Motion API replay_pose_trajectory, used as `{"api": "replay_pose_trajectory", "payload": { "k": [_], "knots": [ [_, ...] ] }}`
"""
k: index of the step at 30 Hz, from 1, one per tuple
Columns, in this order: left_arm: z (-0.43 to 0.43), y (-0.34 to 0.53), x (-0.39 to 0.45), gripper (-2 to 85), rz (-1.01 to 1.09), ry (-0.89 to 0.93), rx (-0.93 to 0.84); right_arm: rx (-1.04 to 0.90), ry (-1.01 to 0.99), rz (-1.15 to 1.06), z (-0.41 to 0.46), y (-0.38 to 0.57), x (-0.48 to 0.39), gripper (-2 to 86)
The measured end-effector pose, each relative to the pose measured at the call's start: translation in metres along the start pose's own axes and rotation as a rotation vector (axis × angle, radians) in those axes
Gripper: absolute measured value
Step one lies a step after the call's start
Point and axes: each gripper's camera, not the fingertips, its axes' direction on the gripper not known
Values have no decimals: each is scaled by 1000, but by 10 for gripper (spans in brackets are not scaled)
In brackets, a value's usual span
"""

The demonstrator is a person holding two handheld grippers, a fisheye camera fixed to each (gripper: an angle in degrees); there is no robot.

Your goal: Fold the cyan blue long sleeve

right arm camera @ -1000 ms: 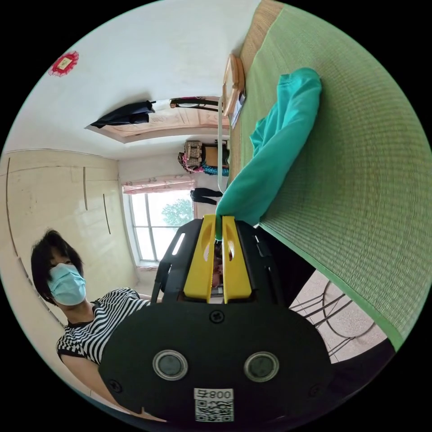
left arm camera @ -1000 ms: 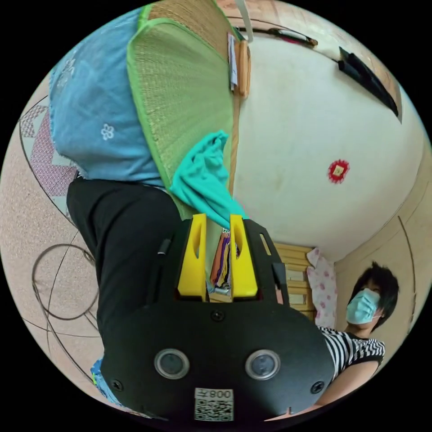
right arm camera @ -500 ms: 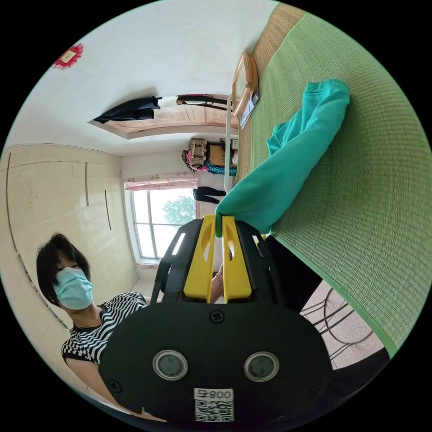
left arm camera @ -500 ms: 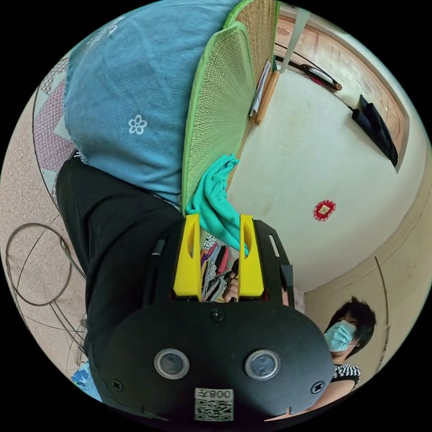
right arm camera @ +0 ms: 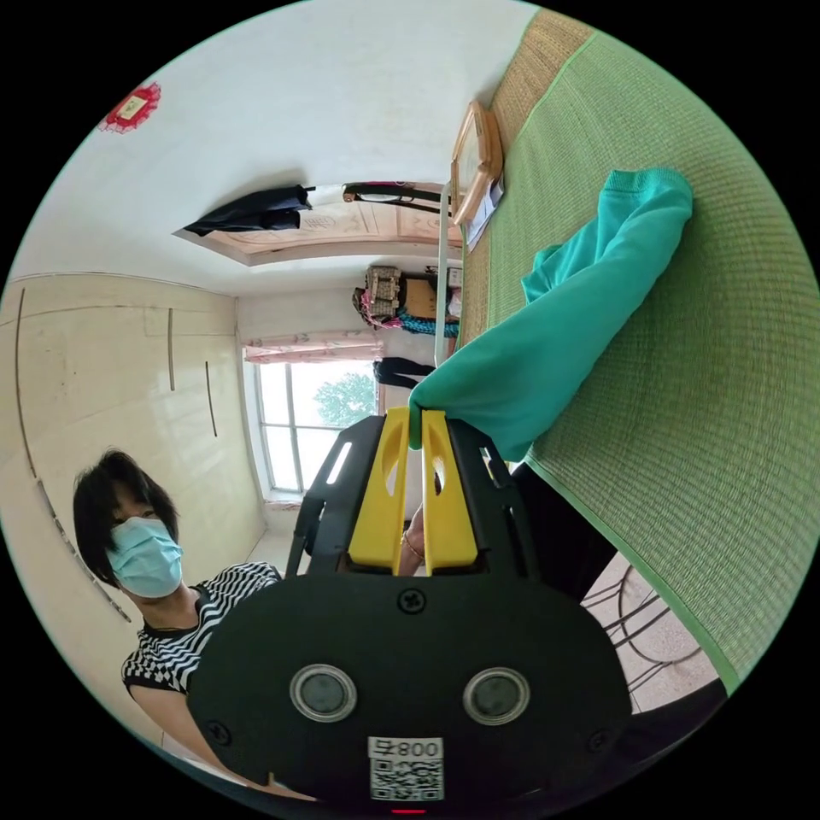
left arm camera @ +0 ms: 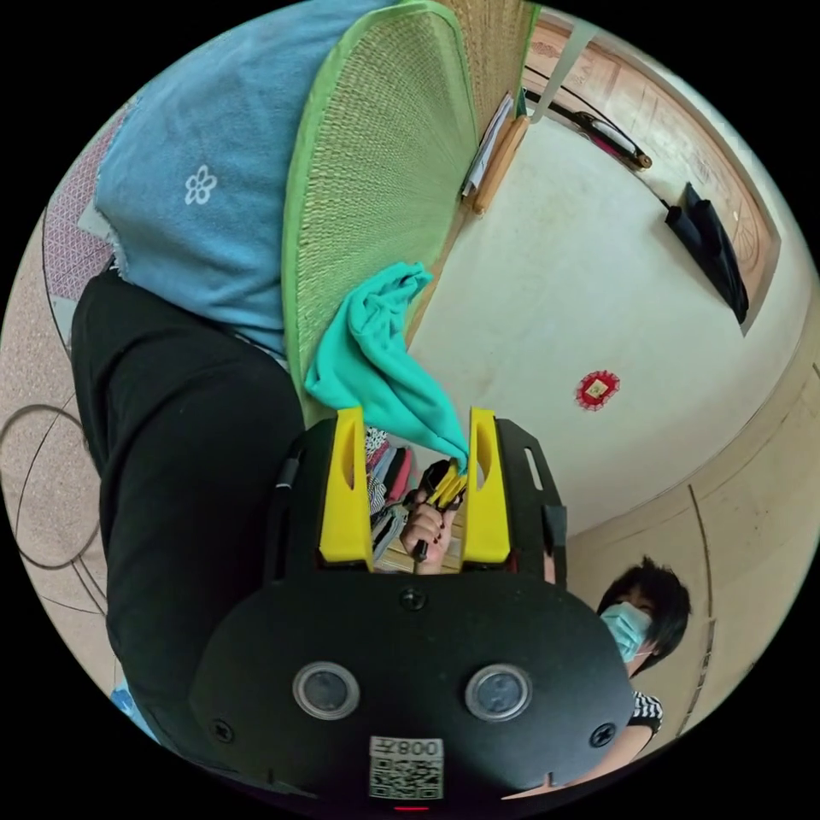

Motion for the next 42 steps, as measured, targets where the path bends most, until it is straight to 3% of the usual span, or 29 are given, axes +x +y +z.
{"api": "replay_pose_trajectory", "payload": {
  "k": [13,21,28,42],
  "knots": [
    [6,-10,1,173,-25,32,-59,1,-20,4,-8,-12,4,20],
    [26,-39,-25,169,-63,27,12,-6,-12,-6,-18,-14,-1,20],
    [33,-67,-51,135,-68,-33,81,-5,9,3,-45,-3,5,18],
    [103,-84,-124,41,-39,-144,-45,89,18,142,-129,54,52,16]
  ]
}}
